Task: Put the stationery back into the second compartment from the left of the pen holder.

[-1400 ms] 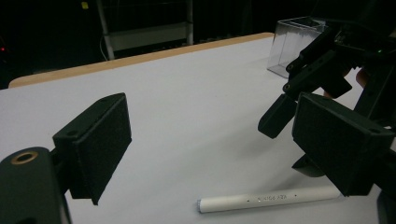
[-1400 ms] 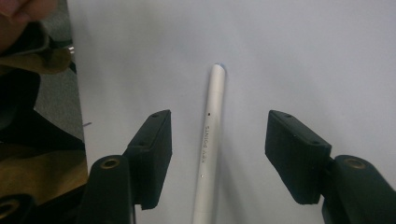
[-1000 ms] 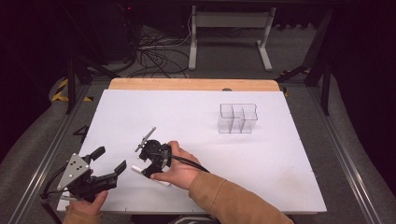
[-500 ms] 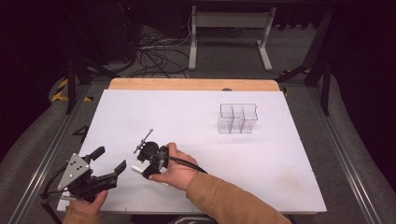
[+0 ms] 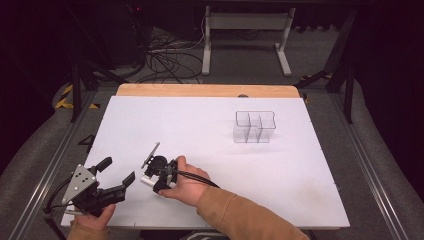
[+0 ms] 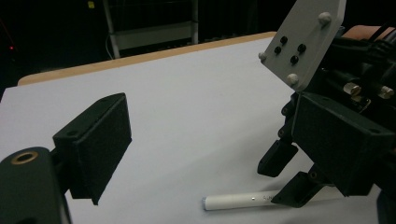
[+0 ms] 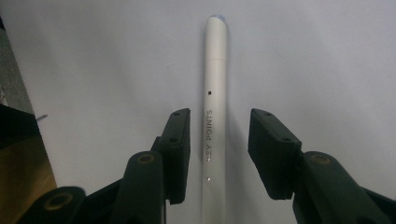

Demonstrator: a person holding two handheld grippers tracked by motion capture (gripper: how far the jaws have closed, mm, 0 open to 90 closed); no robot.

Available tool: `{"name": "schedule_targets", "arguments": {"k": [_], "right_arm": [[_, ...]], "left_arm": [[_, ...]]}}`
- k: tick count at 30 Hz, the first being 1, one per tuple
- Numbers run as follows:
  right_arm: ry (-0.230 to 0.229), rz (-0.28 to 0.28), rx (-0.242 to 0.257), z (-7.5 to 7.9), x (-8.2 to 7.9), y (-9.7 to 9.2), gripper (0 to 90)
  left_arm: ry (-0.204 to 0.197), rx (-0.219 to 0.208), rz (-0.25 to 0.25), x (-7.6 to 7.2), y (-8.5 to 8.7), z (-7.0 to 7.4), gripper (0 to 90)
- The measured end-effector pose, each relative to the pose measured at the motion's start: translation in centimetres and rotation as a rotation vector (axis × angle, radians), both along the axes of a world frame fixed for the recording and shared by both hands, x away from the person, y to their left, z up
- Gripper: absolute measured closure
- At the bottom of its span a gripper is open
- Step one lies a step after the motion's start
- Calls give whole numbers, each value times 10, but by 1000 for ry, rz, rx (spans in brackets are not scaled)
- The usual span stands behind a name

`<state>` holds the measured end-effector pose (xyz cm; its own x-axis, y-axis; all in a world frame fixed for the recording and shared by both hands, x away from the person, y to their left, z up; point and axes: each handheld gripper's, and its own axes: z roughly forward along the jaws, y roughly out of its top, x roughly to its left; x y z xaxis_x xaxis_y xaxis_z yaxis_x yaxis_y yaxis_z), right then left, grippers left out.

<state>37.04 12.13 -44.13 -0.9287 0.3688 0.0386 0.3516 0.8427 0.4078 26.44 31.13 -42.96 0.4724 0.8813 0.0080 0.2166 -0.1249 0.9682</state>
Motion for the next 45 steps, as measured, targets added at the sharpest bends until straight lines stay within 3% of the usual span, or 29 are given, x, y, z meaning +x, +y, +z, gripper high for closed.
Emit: {"name": "schedule_targets", "arguments": {"k": [20,45], "right_arm": [[-20,-19,-42,-7,-5,6,779],[-50,-19,-43,-7,-6,6,790]], "left_arm": [[4,3,2,0,0,0,126],[6,4,4,0,0,-1,126]]}}
